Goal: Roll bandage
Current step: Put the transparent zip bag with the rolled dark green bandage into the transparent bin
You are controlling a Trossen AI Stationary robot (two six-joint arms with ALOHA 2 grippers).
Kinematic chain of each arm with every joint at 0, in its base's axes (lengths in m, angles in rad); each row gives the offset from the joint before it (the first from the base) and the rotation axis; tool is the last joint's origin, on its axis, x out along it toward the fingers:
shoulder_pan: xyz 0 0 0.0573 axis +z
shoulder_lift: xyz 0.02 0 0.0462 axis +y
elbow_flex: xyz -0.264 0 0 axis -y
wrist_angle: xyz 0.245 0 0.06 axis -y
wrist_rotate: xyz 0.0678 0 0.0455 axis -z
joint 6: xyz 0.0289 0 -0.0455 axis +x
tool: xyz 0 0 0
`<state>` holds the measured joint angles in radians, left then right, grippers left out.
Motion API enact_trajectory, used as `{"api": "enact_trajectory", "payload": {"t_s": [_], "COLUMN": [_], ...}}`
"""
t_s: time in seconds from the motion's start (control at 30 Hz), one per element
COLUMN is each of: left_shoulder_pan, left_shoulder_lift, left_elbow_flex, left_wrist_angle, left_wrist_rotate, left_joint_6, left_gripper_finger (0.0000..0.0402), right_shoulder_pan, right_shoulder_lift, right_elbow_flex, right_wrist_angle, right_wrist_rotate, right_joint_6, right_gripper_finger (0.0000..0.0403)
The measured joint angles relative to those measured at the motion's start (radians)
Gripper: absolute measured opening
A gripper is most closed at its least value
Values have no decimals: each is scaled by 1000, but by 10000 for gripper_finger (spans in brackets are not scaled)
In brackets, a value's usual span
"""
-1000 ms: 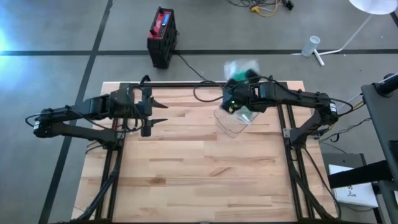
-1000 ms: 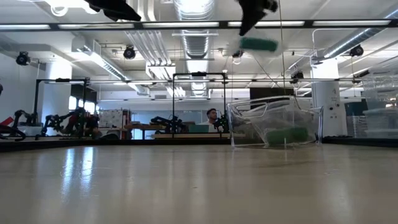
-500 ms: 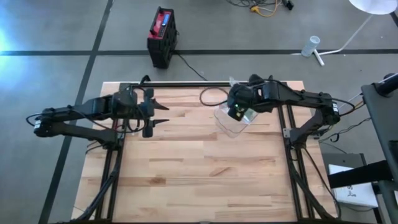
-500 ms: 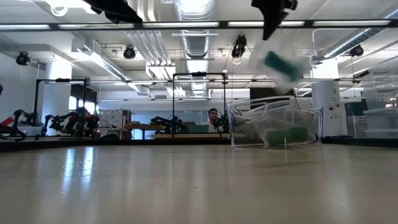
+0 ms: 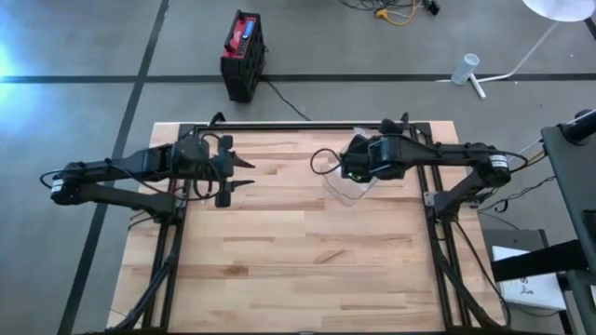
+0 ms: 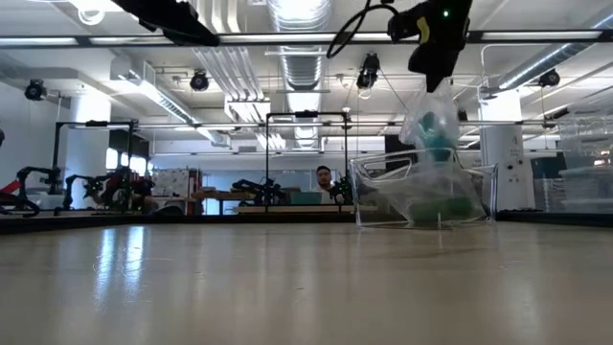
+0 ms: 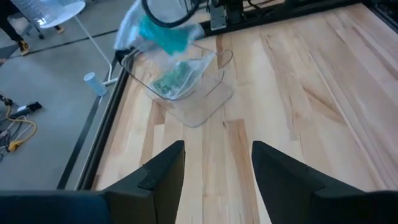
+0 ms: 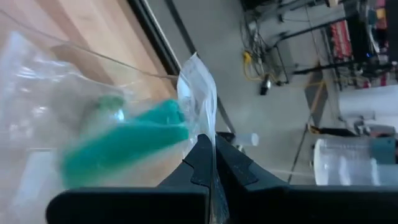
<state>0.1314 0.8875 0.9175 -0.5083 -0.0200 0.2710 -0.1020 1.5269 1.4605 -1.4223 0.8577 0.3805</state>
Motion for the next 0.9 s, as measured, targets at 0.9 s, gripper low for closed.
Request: {"api": "enact_trajectory", "payload": {"t_s": [0.9], "left_shoulder_pan": [0], "left_shoulder_lift": [3], "left_elbow_flex": [-4], "left_wrist_angle": [46], "left_wrist_rotate": [12], "left_joint_6": [7], "left_gripper_finger": [204], "right_shoulder_pan": [-117], "right_shoulder_lift": [-225], "right_elbow_flex": [-439], "right_wrist_angle": [790], "right_wrist_rotate": [72], "right_joint_6": [-490], "right_gripper_finger": [0]}}
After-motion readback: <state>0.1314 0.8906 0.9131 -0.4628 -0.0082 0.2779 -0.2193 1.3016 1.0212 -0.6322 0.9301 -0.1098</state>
